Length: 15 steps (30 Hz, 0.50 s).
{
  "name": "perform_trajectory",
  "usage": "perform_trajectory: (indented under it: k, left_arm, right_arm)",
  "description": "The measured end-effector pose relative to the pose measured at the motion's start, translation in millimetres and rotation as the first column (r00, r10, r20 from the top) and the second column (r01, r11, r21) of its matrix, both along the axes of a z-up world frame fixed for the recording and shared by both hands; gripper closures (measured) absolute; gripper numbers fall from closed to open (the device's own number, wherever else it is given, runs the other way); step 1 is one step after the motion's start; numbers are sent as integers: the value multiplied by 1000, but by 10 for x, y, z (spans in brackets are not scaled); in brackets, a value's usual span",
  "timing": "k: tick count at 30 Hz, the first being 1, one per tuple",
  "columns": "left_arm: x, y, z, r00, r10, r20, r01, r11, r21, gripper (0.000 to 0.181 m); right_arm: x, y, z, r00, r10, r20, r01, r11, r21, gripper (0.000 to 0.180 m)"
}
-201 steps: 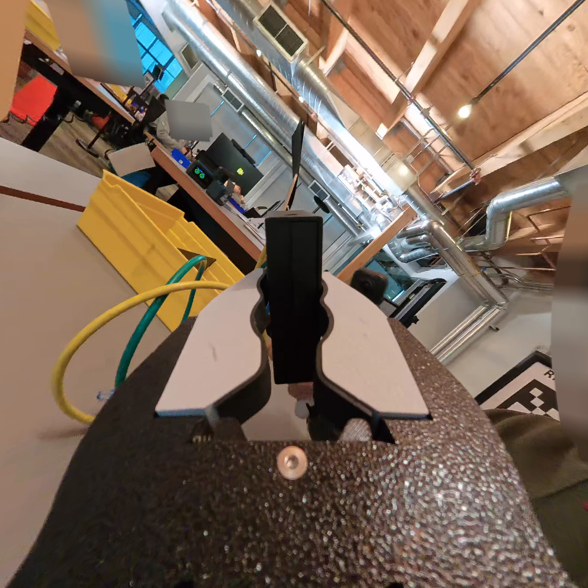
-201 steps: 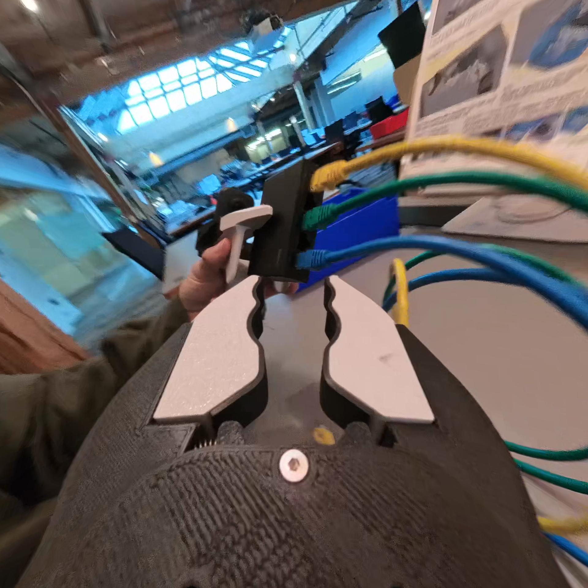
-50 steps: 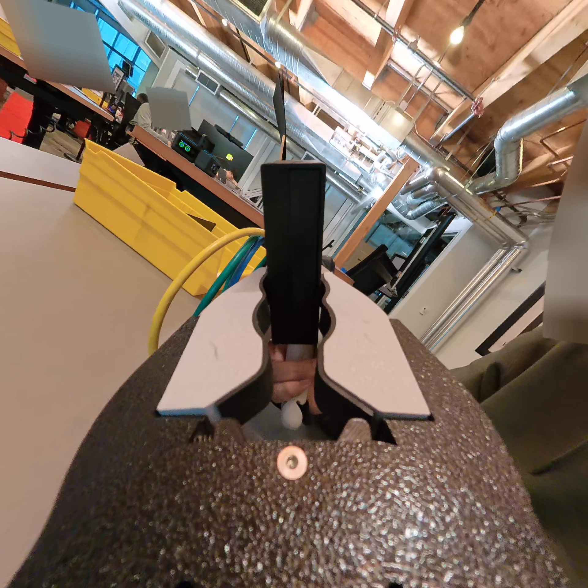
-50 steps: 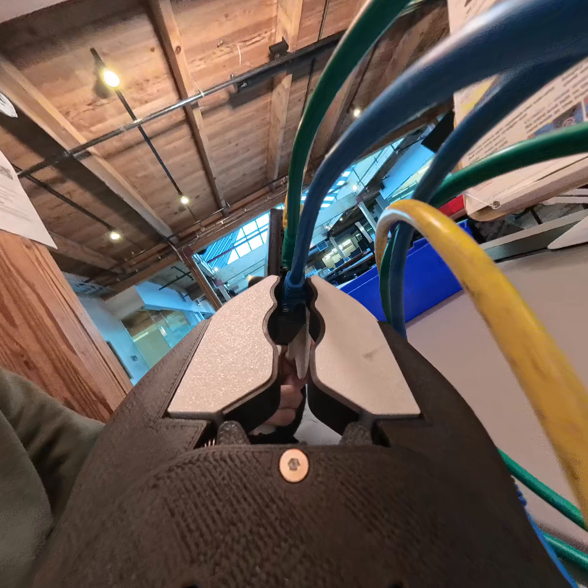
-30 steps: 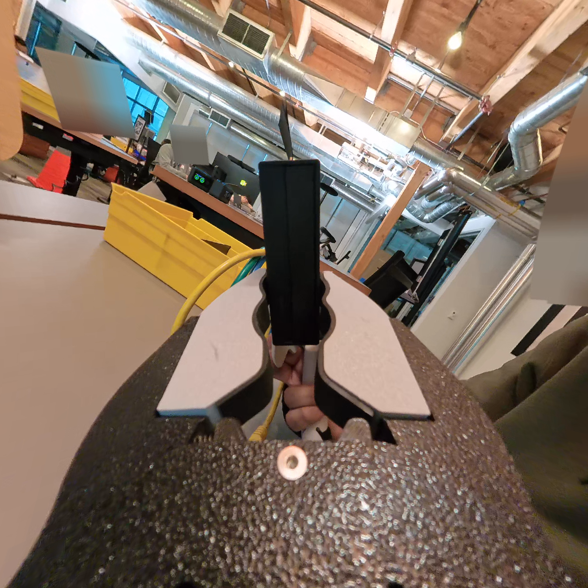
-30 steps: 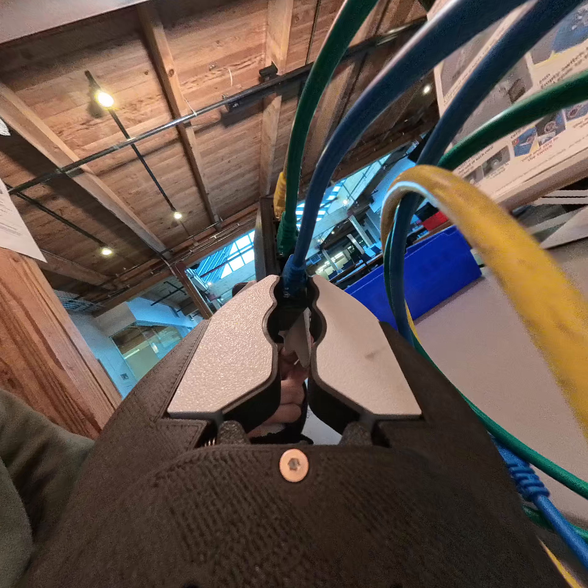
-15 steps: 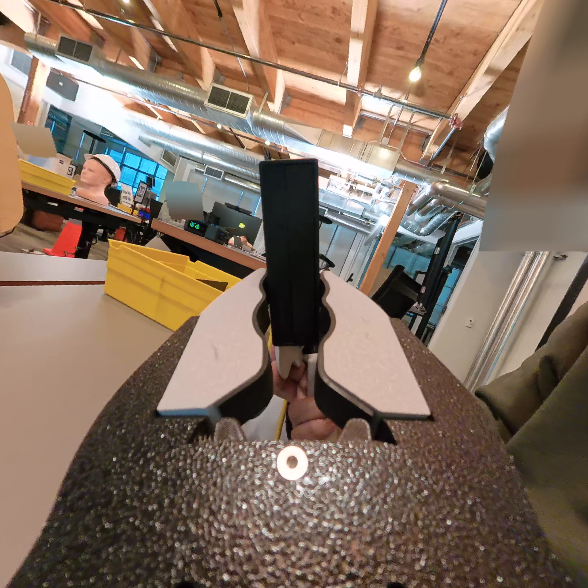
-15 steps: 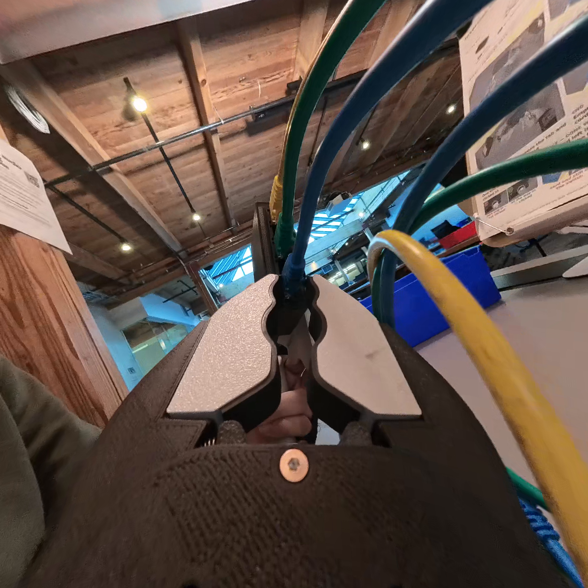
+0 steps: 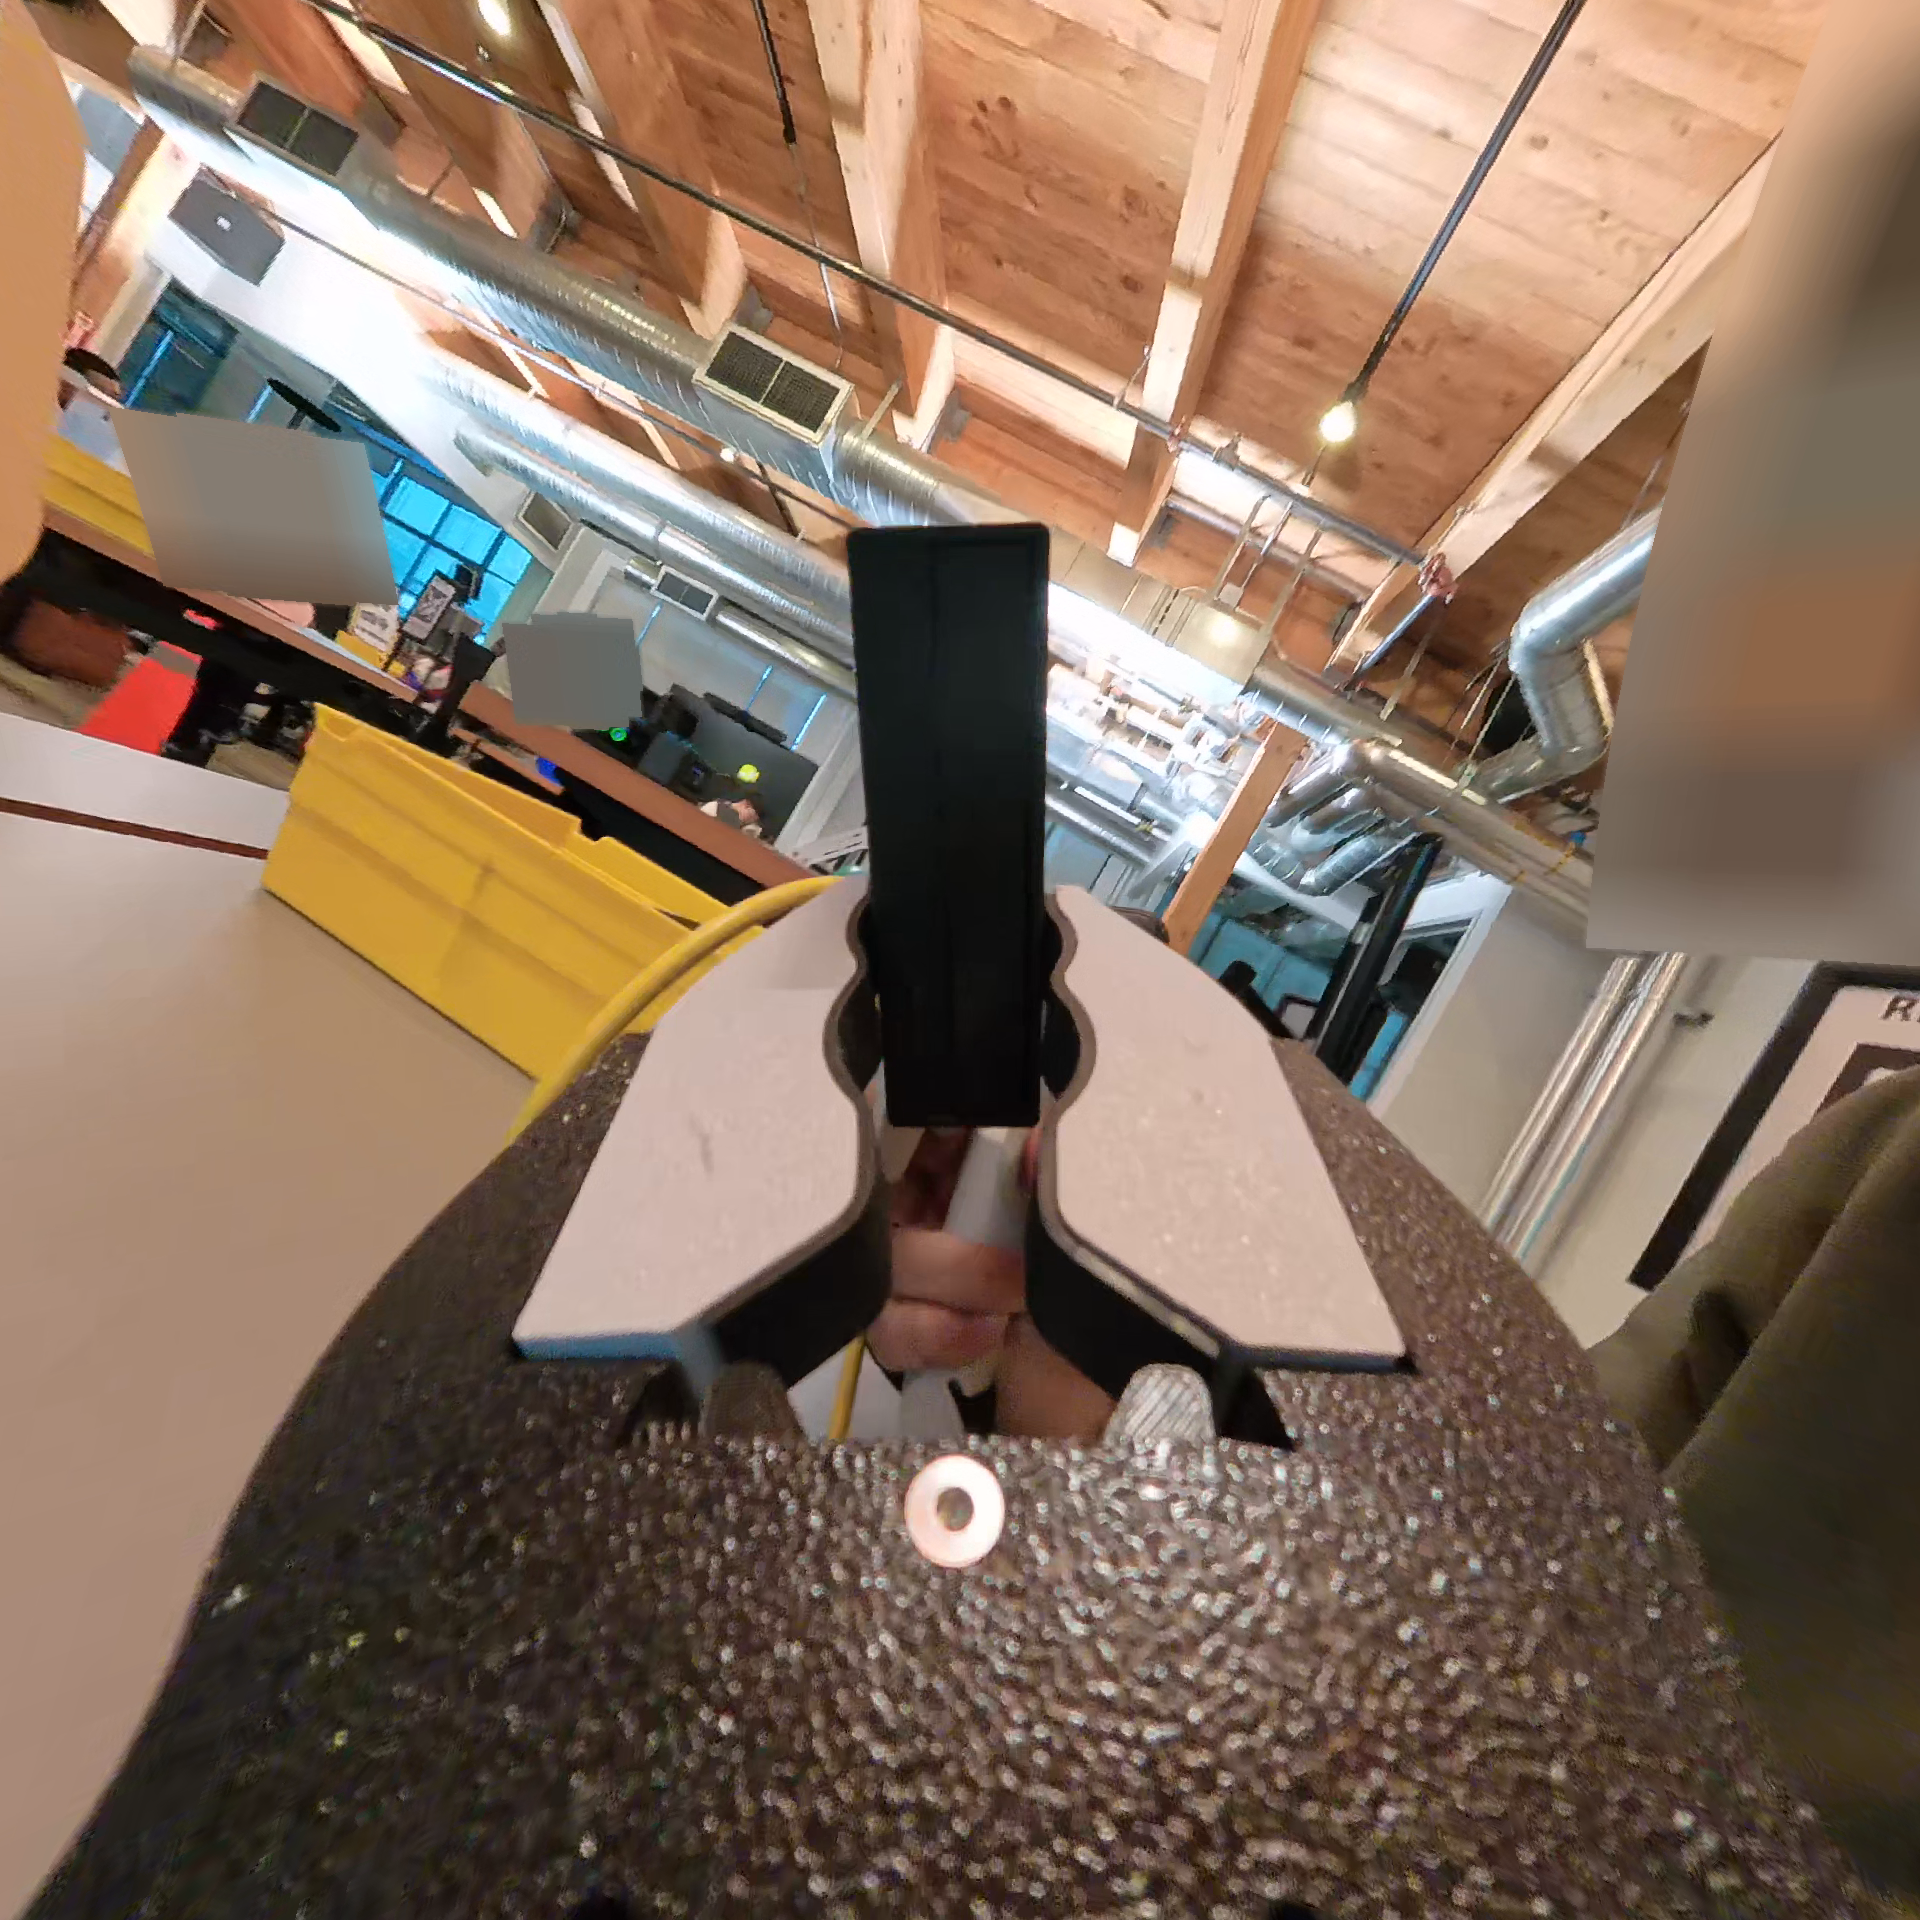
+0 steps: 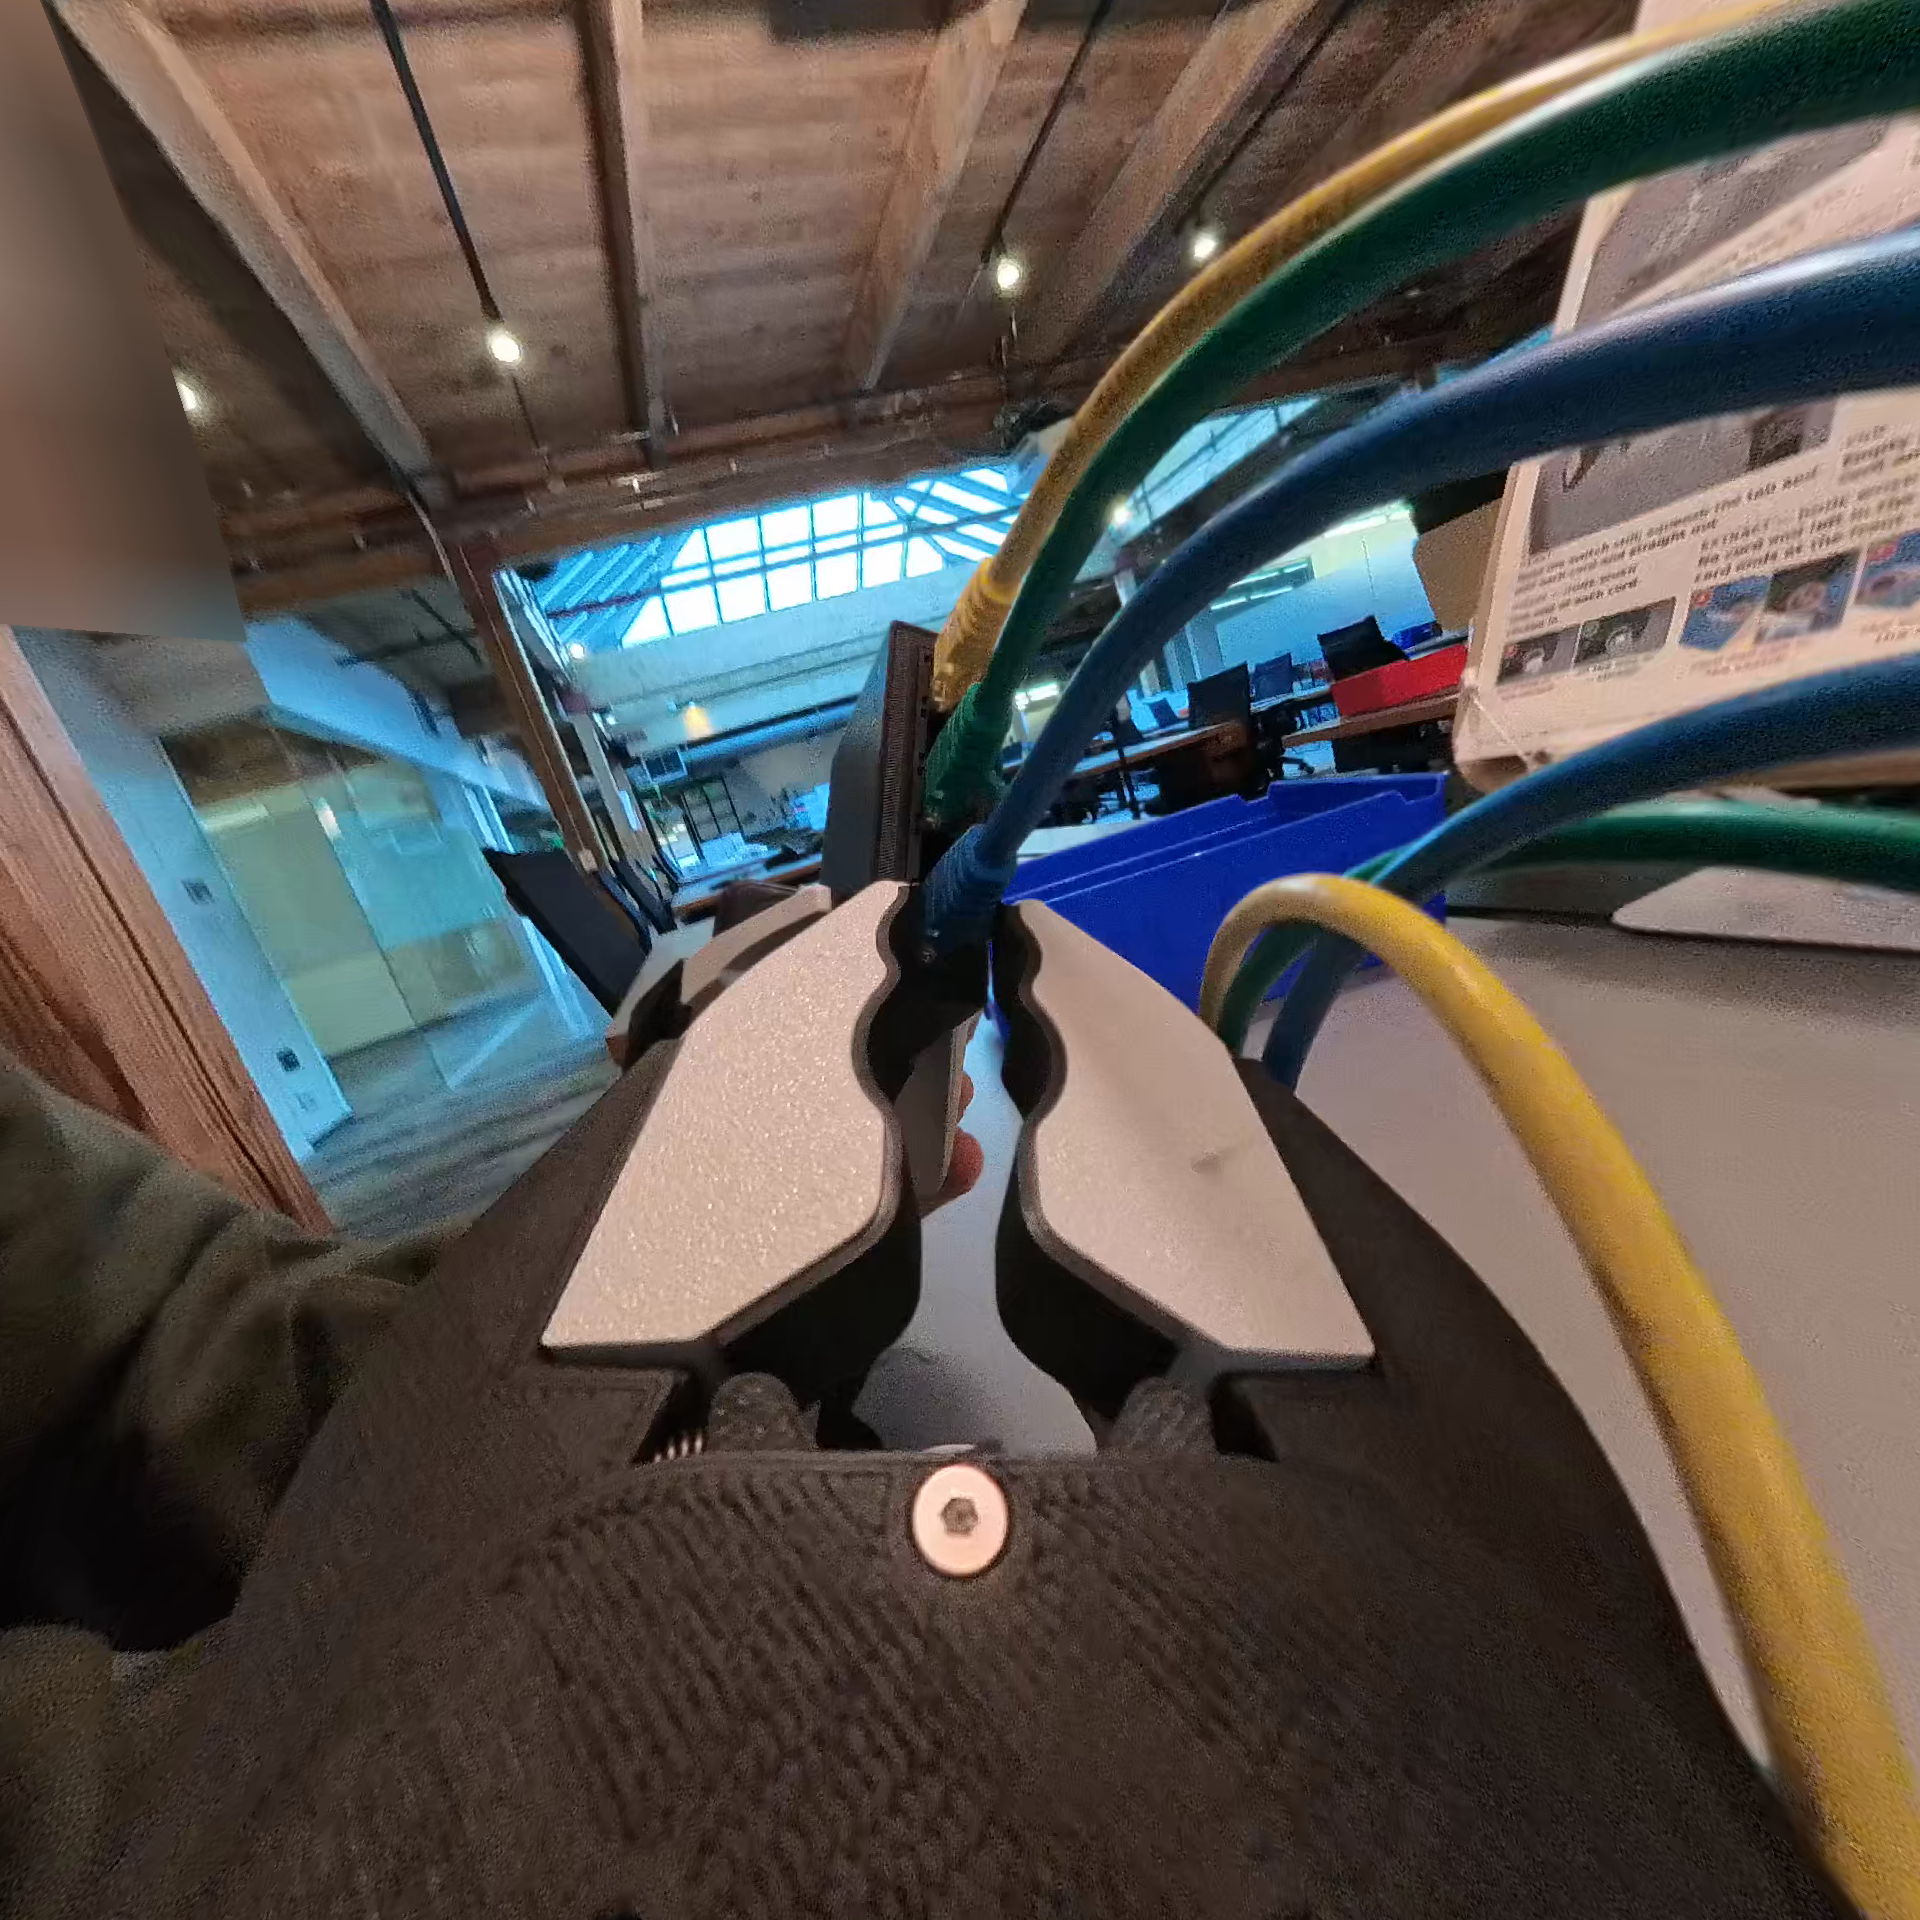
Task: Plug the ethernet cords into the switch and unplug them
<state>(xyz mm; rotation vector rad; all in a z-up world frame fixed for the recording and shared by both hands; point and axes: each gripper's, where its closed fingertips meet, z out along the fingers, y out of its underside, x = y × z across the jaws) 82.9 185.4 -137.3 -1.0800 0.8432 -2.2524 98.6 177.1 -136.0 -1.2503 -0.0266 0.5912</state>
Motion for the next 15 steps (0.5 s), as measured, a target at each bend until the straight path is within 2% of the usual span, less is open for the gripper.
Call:
perform_trajectory:
  k: [5, 9, 13, 15]
  left_arm:
    - [-28, -29, 58, 999, -5, 39, 4, 1000, 11, 154]
    - [-23, 9, 33, 999, -30, 41, 34, 994, -107, 153]
    - [-31, 57, 23, 998, -48, 43, 54, 987, -150, 154]
    - [-33, 70, 22, 998, -45, 54, 53, 986, -159, 154]
  right_arm:
    - [-33, -40, 44, 999, 29, -34, -27, 999, 31, 165]
    - [-29, -1, 37, 993, -4, 119, 7, 1000, -22, 165]
    - [-40, 28, 10, 967, -7, 254, 26, 997, -70, 164]
    - [-43, 43, 17, 963, 6, 271, 17, 997, -81, 165]
